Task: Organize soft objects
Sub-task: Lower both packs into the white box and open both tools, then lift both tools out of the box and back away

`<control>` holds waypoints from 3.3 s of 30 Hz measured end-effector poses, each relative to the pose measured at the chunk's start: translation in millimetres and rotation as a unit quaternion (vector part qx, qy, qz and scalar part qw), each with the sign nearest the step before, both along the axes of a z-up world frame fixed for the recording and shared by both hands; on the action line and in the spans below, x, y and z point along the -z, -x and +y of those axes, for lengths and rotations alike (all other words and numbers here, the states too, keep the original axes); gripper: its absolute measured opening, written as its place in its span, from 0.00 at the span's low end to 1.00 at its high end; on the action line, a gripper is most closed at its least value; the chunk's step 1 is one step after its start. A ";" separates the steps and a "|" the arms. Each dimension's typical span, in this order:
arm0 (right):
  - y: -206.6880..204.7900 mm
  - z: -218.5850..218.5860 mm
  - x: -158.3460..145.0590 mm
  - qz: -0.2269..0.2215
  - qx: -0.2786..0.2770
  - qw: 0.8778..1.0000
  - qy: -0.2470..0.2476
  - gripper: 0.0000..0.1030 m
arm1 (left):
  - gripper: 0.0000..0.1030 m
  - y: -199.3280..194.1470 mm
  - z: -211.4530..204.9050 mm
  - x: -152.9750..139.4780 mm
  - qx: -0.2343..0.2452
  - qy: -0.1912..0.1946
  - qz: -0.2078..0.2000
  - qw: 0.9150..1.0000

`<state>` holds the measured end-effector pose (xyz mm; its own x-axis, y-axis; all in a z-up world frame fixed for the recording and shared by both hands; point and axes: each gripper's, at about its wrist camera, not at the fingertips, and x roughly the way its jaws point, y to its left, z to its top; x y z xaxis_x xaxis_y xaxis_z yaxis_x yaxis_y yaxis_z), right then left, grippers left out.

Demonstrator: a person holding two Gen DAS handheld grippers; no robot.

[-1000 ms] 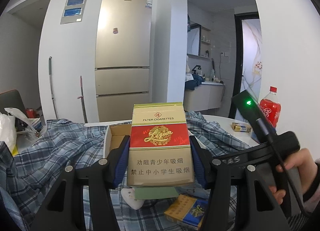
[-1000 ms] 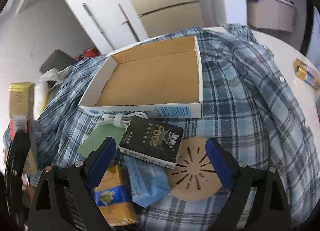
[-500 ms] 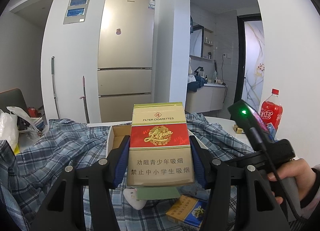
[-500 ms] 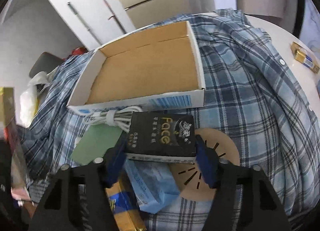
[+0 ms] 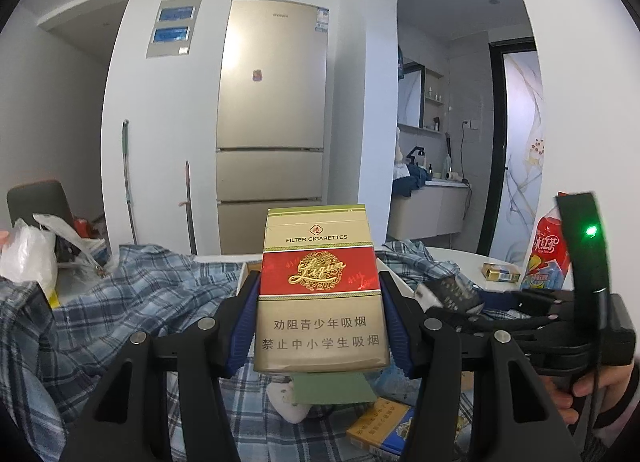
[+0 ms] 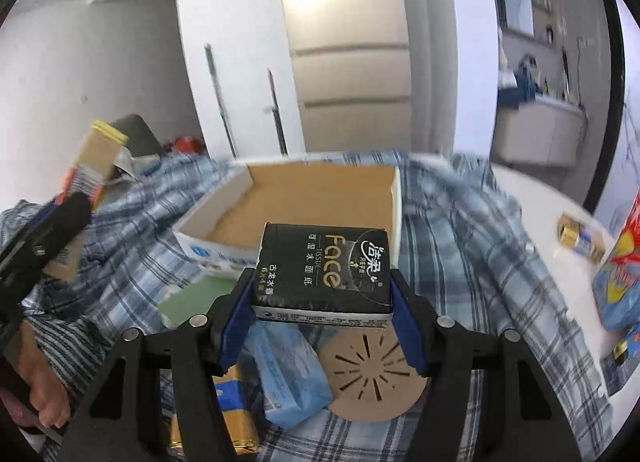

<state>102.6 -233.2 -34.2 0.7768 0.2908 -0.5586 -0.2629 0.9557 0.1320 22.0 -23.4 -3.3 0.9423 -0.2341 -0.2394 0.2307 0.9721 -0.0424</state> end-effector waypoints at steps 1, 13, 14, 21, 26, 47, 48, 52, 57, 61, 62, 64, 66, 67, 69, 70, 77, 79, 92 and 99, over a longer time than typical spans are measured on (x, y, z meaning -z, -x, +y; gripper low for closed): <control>4.0 0.3 -3.8 -0.015 -0.001 1.000 -0.001 0.60 | 0.56 1.8 -0.9 -1.2 -0.001 -0.003 -0.005 1.000; 29.8 0.8 -62.9 -0.134 0.030 0.990 0.006 0.61 | 0.56 15.0 -6.0 -55.0 -0.018 -0.012 -0.058 0.998; 27.1 2.7 -70.7 -0.143 0.028 0.989 0.012 0.61 | 0.56 9.7 -7.5 -62.5 -0.021 -0.014 -0.064 0.998; -13.2 5.0 -109.5 -0.170 0.052 0.984 -0.013 0.61 | 0.56 -47.2 -6.9 -95.4 -0.008 0.019 -0.071 0.997; -59.5 12.4 -101.2 -0.129 0.071 0.989 0.005 0.61 | 0.56 -82.0 -13.0 -77.7 -0.026 -0.003 -0.060 0.998; -120.0 24.1 28.0 0.123 -0.008 0.992 0.001 0.61 | 0.56 -187.5 -1.2 39.6 -0.038 -0.021 0.232 0.972; -120.2 25.4 30.6 0.130 -0.008 0.992 0.000 0.60 | 0.56 -189.4 -1.1 42.2 -0.038 -0.022 0.236 0.971; -120.0 24.6 37.7 0.139 0.000 0.990 0.011 0.61 | 0.56 -195.6 -0.1 52.7 -0.035 -0.020 0.249 0.968; -126.9 20.1 45.4 0.157 0.003 0.988 0.011 0.61 | 0.56 -199.5 -0.8 57.4 -0.032 -0.027 0.260 0.965; -130.8 20.9 44.4 0.156 0.006 0.988 0.014 0.63 | 0.74 -196.9 -4.3 56.4 -0.033 -0.035 0.254 0.966; -130.6 21.2 43.7 0.153 0.007 0.988 0.017 0.64 | 0.78 -195.4 -4.5 55.0 -0.033 -0.037 0.249 0.967; -128.5 22.3 41.4 0.144 0.007 0.989 0.022 0.69 | 0.83 -192.3 -4.9 51.2 -0.034 -0.038 0.238 0.970; -126.7 21.8 38.1 0.135 0.010 0.990 0.024 0.69 | 0.83 -189.9 -4.1 47.5 -0.035 -0.037 0.231 0.972; -126.0 21.0 36.1 0.132 0.011 0.991 0.024 0.69 | 0.83 -188.5 -3.1 45.3 -0.037 -0.035 0.228 0.972; -124.6 18.0 31.0 0.127 0.012 0.992 0.020 0.69 | 0.83 -184.4 -0.7 39.6 -0.044 -0.032 0.218 0.975; -123.2 16.1 27.5 0.121 0.015 0.992 0.020 0.69 | 0.83 -181.7 0.4 35.7 -0.045 -0.030 0.212 0.976; -109.6 5.1 -9.4 0.070 0.028 0.997 0.014 0.69 | 0.83 -141.3 2.6 -3.8 -0.053 -0.046 0.151 0.986; -100.0 3.1 -21.5 0.053 0.026 0.998 0.015 0.69 | 0.85 -124.8 5.6 -14.8 -0.056 -0.039 0.127 0.990; -10.9 -4.7 -66.5 -0.048 0.018 0.999 0.000 0.75 | 1.00 -21.9 15.3 -47.2 -0.022 -0.002 0.002 1.000; 12.8 -6.4 -47.6 -0.085 0.008 0.996 -0.005 0.80 | 1.00 -2.7 17.0 -26.8 -0.040 0.000 -0.019 0.999</control>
